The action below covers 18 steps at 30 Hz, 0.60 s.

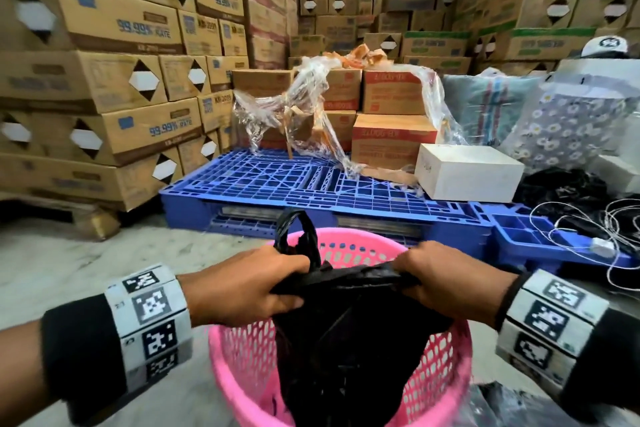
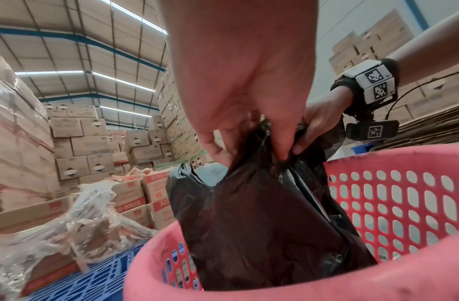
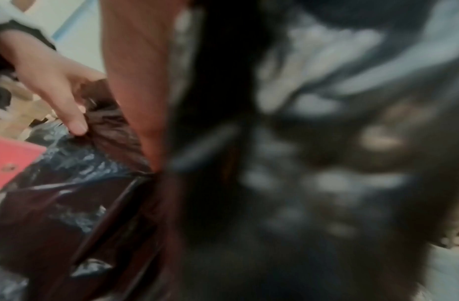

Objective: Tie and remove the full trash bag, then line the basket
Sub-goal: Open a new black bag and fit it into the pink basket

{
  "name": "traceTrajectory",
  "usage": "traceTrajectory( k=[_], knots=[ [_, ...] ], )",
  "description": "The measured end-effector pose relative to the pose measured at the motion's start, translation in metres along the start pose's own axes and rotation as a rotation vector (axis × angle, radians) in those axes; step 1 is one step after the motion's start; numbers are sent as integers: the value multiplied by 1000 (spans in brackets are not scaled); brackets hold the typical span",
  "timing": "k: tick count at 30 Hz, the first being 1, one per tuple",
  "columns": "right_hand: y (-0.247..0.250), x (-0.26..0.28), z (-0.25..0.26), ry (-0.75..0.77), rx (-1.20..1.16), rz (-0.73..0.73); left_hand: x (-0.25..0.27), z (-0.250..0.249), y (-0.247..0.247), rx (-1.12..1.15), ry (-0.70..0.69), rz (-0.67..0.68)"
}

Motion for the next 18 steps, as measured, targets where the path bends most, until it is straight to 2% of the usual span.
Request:
traceTrajectory(
  k=[3,7,9,11,14,16,18],
  knots=[
    [-6,-5,2,168,18,24,8,5,-10,-68,91,82],
    [12,-5,24,361,138,-180,9,14,-2,-289,263,7],
    [19,2,37,437,103,-225,8,20,4,-354,291,11],
    [18,8,30,416,-36,-159,11,20,5,-269,234,70],
    [6,17,21,370,-174,-50,23,7,0,-127,31,103],
    [0,20,31,408,-213,-64,35,-4,-4,-84,-68,88],
    [-2,23,41,453,-247,-126,45,-10,-7,-63,-112,76]
  ],
)
Point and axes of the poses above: each hand's wrist, its own x-axis away from the middle knuckle, its own y-axis out of the back of the hand, z = x × y, the point moved 6 cm from there along -x, towards the middle knuckle, and after that the axes turned 5 degrees about y, right-handed, at the moved point
